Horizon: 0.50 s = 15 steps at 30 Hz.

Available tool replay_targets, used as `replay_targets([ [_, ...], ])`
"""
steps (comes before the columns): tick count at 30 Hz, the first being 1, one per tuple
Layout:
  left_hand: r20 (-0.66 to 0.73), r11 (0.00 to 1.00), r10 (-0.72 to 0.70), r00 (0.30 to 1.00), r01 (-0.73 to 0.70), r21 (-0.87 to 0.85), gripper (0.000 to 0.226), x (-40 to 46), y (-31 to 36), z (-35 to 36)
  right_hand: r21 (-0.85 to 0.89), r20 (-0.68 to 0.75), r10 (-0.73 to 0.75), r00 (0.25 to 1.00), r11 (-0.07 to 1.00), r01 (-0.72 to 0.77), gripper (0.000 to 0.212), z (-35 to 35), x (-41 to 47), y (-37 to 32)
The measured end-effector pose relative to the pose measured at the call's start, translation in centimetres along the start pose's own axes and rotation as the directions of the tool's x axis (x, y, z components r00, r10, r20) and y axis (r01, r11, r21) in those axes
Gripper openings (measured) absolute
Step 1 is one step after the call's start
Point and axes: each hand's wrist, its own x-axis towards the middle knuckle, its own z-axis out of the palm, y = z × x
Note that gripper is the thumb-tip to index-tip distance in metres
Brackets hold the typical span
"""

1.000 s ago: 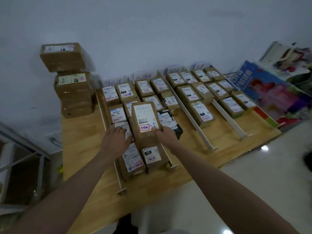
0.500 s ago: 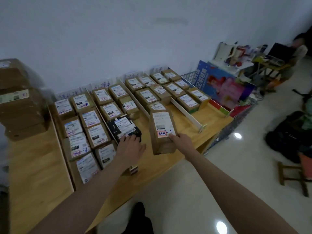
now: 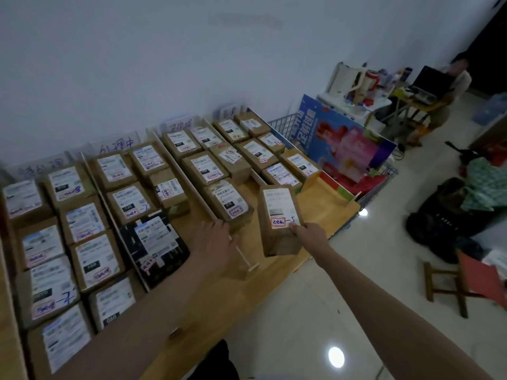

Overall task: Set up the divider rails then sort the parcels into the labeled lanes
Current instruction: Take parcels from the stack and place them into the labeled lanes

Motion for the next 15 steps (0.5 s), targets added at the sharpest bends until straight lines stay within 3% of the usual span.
replay_targets([
  [7, 0.014, 1.000, -0.031, 0.999, 0.031, 0.003, 0.054, 5.4, 0.6, 1.4, -0.040, 0.036, 0.016, 0.999, 0.999, -0.014, 0.043, -0.4, 6.4, -0.5],
  [15, 0.055, 0.978, -0.207, 0.977, 0.209, -0.015, 0.046, 10.3, 0.9, 3.6, -0.120, 0.180, -0.016, 0.983, 0.992, 0.038, 0.043, 1.0, 15.5, -1.3],
])
